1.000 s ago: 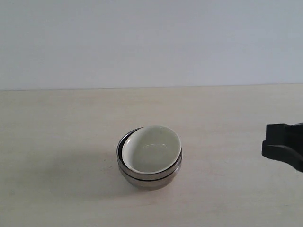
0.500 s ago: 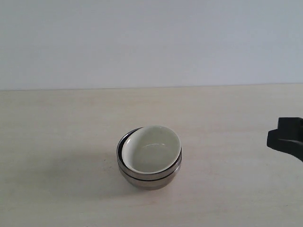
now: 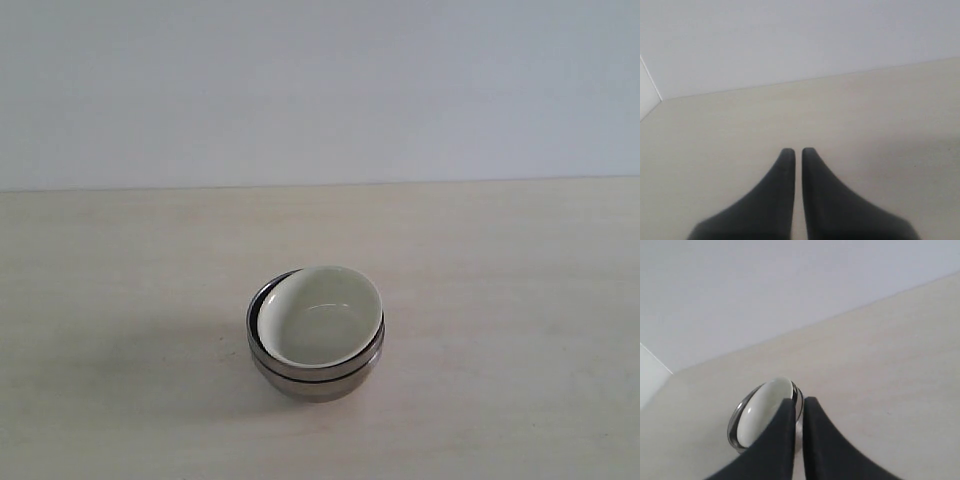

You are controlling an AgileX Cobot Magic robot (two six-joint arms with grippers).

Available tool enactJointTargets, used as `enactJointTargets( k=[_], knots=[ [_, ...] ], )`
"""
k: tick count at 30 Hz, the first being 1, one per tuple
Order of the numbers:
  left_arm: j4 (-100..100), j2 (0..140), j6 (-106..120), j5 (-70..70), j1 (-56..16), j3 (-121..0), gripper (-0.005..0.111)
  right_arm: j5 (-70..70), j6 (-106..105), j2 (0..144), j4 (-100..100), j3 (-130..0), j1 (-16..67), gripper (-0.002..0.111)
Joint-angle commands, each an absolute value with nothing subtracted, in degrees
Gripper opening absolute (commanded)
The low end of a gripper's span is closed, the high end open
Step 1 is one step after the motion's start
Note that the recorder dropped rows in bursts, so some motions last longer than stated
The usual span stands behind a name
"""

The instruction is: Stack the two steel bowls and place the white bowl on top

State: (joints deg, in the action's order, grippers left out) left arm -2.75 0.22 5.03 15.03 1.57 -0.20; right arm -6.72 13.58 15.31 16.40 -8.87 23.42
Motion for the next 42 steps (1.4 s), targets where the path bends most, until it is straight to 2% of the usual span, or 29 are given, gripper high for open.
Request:
enactJointTargets(
  k=[1,7,19,29,42],
  knots=[
    [-2.36,0.0,4.47,14.55,1.73,0.0,0.004,-4.48,12.97,7.63,16.08,-5.03,23.23,0.001],
    [-2.36,0.0,4.47,14.55,1.73,0.0,0.004,-3.37,10.53,3.88,15.67,-2.26,22.11,0.001],
    [-2.36,0.0,4.47,14.54,1.73,0.0,0.004,-5.8,2.18,0.0,13.44,0.0,11.1,0.001],
    [-2.36,0.0,4.47,14.54,1.73,0.0,0.004,-18.31,-2.47,0.0,11.33,0.0,10.96,0.001],
    [-2.36,0.0,4.47,14.54,1.73,0.0,0.004,-19.79,-4.15,0.0,8.42,0.0,10.96,0.001]
  ],
)
